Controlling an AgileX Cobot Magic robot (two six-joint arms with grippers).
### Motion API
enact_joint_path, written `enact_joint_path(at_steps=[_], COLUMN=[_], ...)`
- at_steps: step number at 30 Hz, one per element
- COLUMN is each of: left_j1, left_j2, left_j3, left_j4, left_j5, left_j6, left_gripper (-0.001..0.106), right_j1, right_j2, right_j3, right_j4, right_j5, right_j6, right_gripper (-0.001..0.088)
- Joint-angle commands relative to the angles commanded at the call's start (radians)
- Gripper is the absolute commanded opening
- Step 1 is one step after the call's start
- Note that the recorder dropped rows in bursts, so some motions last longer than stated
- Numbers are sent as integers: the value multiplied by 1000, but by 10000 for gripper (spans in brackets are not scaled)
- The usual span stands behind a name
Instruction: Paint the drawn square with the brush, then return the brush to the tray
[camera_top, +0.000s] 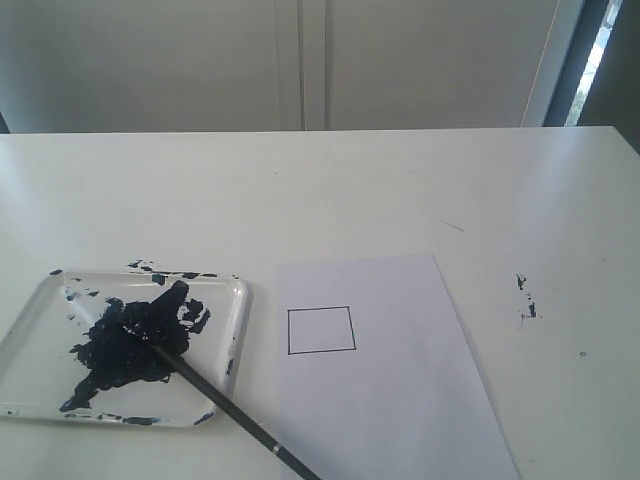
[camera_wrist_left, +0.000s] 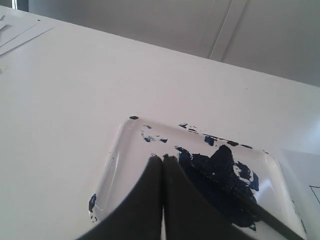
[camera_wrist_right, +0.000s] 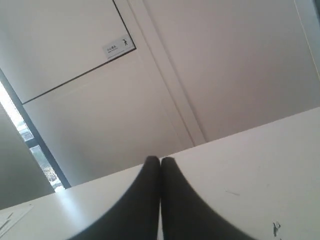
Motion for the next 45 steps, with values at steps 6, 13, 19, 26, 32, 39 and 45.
enact_joint_path(at_steps=[6, 13, 19, 26, 32, 39, 45], left_j1=[0, 0, 0, 0, 0, -11, -11], left_j2=[0, 0, 0, 129, 256, 354, 379], left_j3=[0, -32, -109, -194, -280, -345, -398], left_j4=[0, 0, -7, -7, -15, -270, -412], left_j5=[-61, -52, -49, 35, 146, 292, 440], left_j6=[-31, -52, -52, -43, 18, 401, 765], left_gripper=[0, 0, 0, 0, 0, 0, 0], right_j1=[0, 0, 0, 0, 0, 0, 0], right_j2=[0, 87, 233, 456, 655, 835, 872], right_j3=[-74, -147, -260, -372, -419, -435, -435], right_j4=[12, 58, 100, 301, 561, 695, 697], right_j5=[117, 166, 200, 345, 514, 674, 516], right_j6=[-75, -145, -263, -534, -862, -1026, -1003], right_gripper=[0, 0, 0, 0, 0, 0, 0])
